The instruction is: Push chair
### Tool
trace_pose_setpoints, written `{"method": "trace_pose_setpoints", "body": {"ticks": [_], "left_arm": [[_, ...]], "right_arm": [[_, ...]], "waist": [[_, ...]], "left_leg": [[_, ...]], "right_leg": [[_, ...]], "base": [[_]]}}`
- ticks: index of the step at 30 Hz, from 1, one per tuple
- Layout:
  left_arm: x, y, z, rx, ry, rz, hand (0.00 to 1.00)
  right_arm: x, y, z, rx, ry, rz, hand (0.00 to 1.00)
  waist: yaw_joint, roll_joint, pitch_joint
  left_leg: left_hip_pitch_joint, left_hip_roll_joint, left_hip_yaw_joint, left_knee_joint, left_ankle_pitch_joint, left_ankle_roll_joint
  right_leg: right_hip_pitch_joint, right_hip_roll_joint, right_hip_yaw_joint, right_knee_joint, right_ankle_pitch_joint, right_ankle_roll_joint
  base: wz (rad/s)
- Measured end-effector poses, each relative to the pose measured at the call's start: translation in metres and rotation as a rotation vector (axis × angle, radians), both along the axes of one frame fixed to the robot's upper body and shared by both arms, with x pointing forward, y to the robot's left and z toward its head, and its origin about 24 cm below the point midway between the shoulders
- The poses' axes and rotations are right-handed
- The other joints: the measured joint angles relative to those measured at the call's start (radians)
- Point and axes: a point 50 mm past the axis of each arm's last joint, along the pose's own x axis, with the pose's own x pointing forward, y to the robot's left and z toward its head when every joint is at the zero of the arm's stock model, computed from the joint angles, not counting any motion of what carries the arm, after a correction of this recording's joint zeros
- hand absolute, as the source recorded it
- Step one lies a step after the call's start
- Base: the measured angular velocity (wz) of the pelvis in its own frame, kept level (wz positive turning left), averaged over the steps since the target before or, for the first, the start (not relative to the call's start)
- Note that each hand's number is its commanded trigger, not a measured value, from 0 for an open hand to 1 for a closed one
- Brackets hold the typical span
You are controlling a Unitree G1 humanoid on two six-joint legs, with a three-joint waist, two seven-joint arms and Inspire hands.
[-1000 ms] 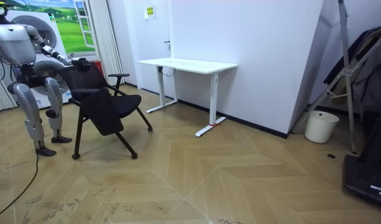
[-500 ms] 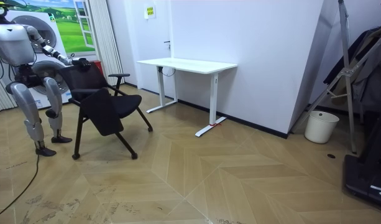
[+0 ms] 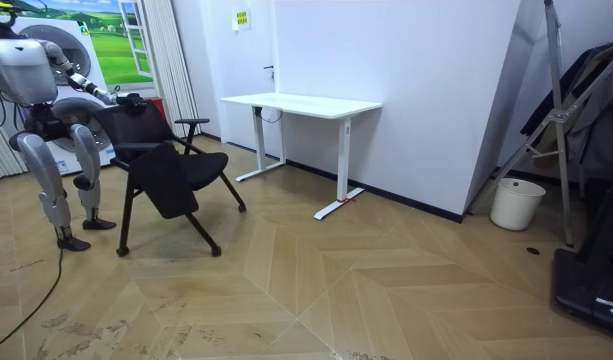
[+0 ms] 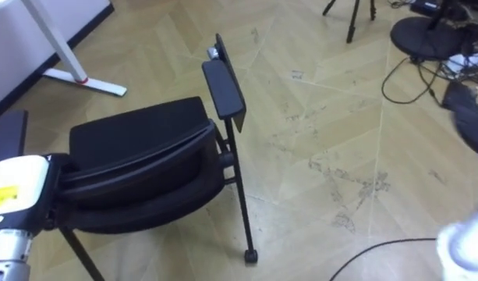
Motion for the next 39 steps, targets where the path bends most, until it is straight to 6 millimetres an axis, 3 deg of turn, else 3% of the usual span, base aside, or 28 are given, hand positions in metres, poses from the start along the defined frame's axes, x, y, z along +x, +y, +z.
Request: {"method": "trace_pose_setpoints", "body": {"ticks": [3,8,10,16,32,39], "left_arm": [[0.005,-0.004,0.002,0.001,-0.001,-0.026,1.00],[0.010,-0.011,0.005,0.003,-0.003,-0.059,1.00],[0.015,-0.014,0.008,0.011,-0.001,-0.084,1.00],[0.024,-0.021,0.011,0.025,0.003,-0.123,1.00],[0.029,-0.027,0.012,0.030,0.015,-0.153,1.00],[0.033,-0.027,0.015,0.055,0.030,-0.187,1.00]], "right_arm": [[0.010,0.021,-0.006,-0.080,0.096,0.131,0.00],[0.021,0.052,-0.005,-0.228,0.190,0.330,0.00],[0.026,0.062,-0.005,-0.255,0.209,0.390,0.00],[0.031,0.092,-0.012,-0.322,0.262,0.537,0.00],[0.030,0.107,-0.026,-0.492,0.428,0.686,0.00],[0.026,0.110,-0.034,-0.684,0.518,0.738,0.00]], "waist": [[0.036,0.000,0.0004],[0.066,-0.006,0.0008],[0.082,-0.018,0.0085],[0.093,-0.031,0.0098],[0.103,-0.032,0.0084],[0.119,-0.054,0.0041]], "left_leg": [[0.003,0.000,-0.002,-0.004,0.000,0.000],[0.000,0.001,-0.008,-0.006,0.000,0.000],[0.013,0.004,-0.009,-0.006,0.000,0.000],[0.017,0.004,-0.036,-0.007,0.000,0.000],[0.016,-0.001,-0.058,-0.005,0.000,0.000],[0.026,-0.001,-0.058,-0.006,0.000,0.000]], "right_leg": [[0.008,0.001,-0.001,-0.011,0.004,-0.003],[0.010,0.001,-0.007,-0.012,0.004,-0.003],[0.024,0.000,-0.009,-0.015,0.004,-0.003],[0.043,-0.004,-0.032,-0.030,0.004,-0.003],[0.051,-0.015,-0.060,-0.033,0.004,-0.003],[0.062,-0.014,-0.058,-0.032,0.004,-0.003]], "base": [[-0.04],[0.03],[0.00],[0.12],[0.04],[-0.01]]}}
